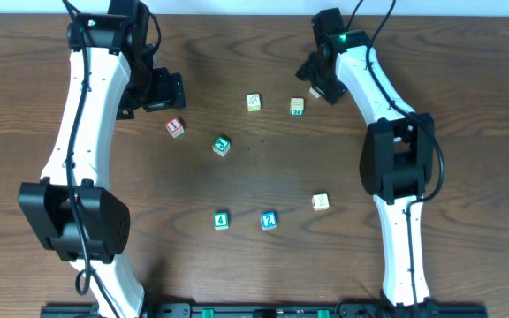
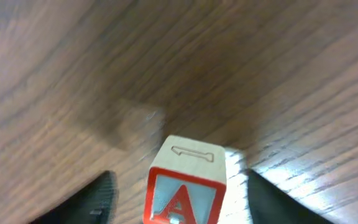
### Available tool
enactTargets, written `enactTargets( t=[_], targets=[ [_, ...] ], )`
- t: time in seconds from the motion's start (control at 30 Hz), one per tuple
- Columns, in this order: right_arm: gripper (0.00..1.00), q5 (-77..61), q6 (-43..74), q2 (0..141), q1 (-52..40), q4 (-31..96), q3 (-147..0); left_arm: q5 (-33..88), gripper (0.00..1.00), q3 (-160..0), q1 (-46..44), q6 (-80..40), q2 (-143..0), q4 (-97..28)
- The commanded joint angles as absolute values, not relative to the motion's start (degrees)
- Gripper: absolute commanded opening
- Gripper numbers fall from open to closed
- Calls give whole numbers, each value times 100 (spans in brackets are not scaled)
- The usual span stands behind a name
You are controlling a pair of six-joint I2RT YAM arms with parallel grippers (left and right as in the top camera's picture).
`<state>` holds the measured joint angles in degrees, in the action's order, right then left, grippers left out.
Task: Spell out Ai2
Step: 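Move the right gripper over the red A block and descend, then close the right gripper on the red A block, then carry the red A block with the right gripper toward the center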
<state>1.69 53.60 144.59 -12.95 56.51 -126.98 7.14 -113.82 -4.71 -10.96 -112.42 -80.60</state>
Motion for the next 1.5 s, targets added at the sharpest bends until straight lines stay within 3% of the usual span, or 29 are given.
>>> enactTargets(
  t=[0.0, 0.3, 0.9, 1.27, 1.47],
  targets=[
    [50, 375, 5352, 14479, -1337, 5653, -12752, 709, 95, -11498, -454, -1181, -11161, -8082],
    [13, 558, 5155, 14479, -1343, 5675, -12752, 709, 95, -11498, -454, -1181, -11163, -8088],
    [11, 967, 3675, 13351, -1660, 6182, -12755, 757, 95, -11498, -454, -897, -11083, -8462],
    [5, 1142, 3269, 12134, -1776, 6984, -12752, 725, 95, -11498, -454, -725, -9655, -8466],
    [6, 1968, 3212, 11596, -2338, 7496, -12744, 692, 95, -11496, -454, -633, -9233, -8565]
  ],
)
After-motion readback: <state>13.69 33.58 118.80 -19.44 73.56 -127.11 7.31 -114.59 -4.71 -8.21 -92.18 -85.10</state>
